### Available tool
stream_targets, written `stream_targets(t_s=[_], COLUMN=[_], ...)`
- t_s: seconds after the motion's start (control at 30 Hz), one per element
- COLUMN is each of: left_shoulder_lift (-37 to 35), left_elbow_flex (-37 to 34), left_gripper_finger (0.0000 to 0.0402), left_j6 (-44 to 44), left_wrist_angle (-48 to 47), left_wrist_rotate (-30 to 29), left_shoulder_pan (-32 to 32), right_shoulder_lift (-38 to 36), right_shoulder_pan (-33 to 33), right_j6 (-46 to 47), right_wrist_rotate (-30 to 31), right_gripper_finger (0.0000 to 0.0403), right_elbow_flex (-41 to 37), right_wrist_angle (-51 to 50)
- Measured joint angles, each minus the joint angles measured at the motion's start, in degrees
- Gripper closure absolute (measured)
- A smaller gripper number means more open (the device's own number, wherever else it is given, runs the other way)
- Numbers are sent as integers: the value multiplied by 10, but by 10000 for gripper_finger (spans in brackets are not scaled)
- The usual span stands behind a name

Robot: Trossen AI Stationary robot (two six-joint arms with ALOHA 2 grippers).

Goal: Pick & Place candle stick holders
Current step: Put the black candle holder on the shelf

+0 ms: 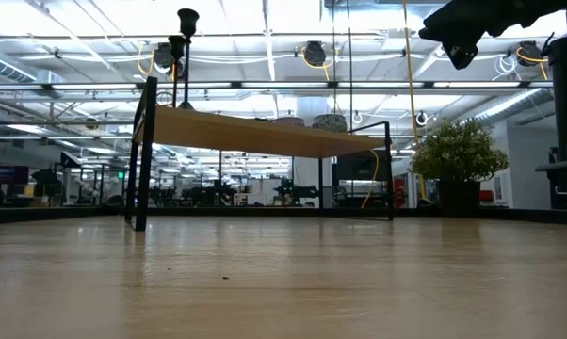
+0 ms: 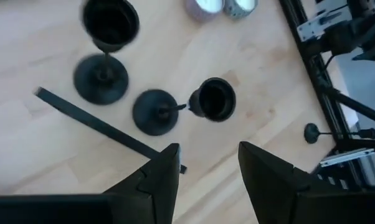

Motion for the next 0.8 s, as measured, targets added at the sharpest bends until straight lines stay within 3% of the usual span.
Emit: stream_targets(t_s=[0.2,0.37,0.6,0.8], left_shoulder_lift=[-34,-51,-57,-82], left_elbow_flex=[0,0,-11,-96], left_gripper_finger=[231,231,231,231], left_j6=[48,56,38,-36], left_wrist_angle=[-23,-23,-35,-32], left_wrist_rotate=[-120,-198,-250,-274], left_shoulder_pan=[-64,-128,-209,-271], right_shoulder_lift=[0,0,0,3], right_shoulder_pan=[0,2,6,46], right_j6=[5,5,-10,-15], right_wrist_rotate=[-4,-50,-109,-105], right_gripper_finger=[330,330,330,330], right_elbow_flex=[0,0,0,0], right_wrist_angle=[3,14,14,62])
